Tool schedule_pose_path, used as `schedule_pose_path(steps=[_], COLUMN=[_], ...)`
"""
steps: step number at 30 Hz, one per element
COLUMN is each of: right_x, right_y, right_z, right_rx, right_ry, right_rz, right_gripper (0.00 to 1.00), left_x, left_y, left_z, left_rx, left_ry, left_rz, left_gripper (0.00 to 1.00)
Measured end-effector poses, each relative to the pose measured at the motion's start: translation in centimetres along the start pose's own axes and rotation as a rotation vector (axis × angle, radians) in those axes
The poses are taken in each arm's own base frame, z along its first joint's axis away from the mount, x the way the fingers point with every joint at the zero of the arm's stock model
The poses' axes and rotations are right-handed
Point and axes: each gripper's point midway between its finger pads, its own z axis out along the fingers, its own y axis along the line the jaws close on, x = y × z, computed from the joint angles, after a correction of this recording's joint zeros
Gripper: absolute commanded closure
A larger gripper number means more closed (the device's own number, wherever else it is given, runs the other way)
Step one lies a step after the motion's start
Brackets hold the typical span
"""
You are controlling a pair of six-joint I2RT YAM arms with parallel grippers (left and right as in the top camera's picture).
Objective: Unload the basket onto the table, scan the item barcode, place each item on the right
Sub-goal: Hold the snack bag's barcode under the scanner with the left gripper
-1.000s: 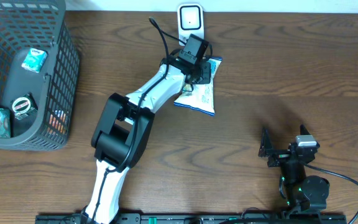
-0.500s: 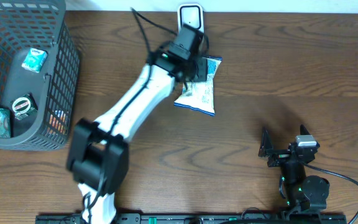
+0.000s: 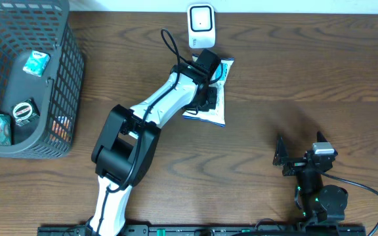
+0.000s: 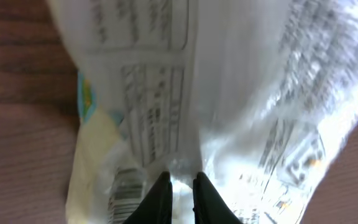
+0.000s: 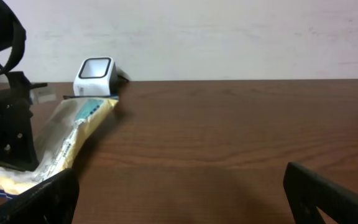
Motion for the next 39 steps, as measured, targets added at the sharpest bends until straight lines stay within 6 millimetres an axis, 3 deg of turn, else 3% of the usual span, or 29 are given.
schedule_pose_path(steps=[3, 9, 12, 13, 16, 19, 23, 25, 27, 31, 34, 37, 39], right_x=[0.0, 0.0, 0.0, 0.0, 0.0, 0.0, 0.0, 0.0, 0.0, 0.0, 0.0, 0.0, 0.0], right_y=[0.0, 0.0, 0.0, 0.0, 0.0, 0.0, 0.0, 0.0, 0.0, 0.0, 0.0, 0.0, 0.0], right_z=[0.0, 0.0, 0.0, 0.0, 0.0, 0.0, 0.0, 0.0, 0.0, 0.0, 0.0, 0.0, 0.0], right_rx=[0.0, 0.0, 0.0, 0.0, 0.0, 0.0, 0.0, 0.0, 0.0, 0.0, 0.0, 0.0, 0.0], right_ry=[0.0, 0.0, 0.0, 0.0, 0.0, 0.0, 0.0, 0.0, 0.0, 0.0, 0.0, 0.0, 0.0], right_rz=[0.0, 0.0, 0.0, 0.0, 0.0, 0.0, 0.0, 0.0, 0.0, 0.0, 0.0, 0.0, 0.0], right_gripper=[0.01, 0.01, 0.01, 0.01, 0.01, 0.01, 0.01, 0.01, 0.01, 0.01, 0.01, 0.01, 0.01], left_x=[-1.0, -6.6, -8.6, -8.8, -9.5, -9.5, -8.2, -7.8, -7.7, -7.3, -7.1, -7.4, -7.5], left_y=[-0.6, -4.2, -4.9, -4.6, -3.6, -2.5, -1.2, -0.9, -0.9, -0.9, -0.9, -1.4, -1.8], left_z=[-1.6, -7.7, -9.0, -8.9, -7.6, -4.5, 0.5, 1.7, 1.8, 1.7, 0.5, -3.4, -6.4], left_rx=[0.023, 0.157, 0.175, 0.16, 0.106, 0.055, -0.001, -0.02, -0.023, -0.044, -0.056, -0.044, -0.032], left_ry=[-0.053, -0.331, -0.424, -0.433, -0.455, -0.424, -0.341, -0.322, -0.318, -0.307, -0.308, -0.35, -0.383], left_rz=[0.007, 0.044, 0.05, 0.046, 0.027, 0.008, 0.007, 0.009, 0.031, 0.068, 0.075, 0.083, 0.086], left_gripper=[0.86, 0.86, 0.86, 0.84, 0.65, 0.59, 0.37, 0.3, 0.17, 0.14, 0.07, 0.01, 0.02])
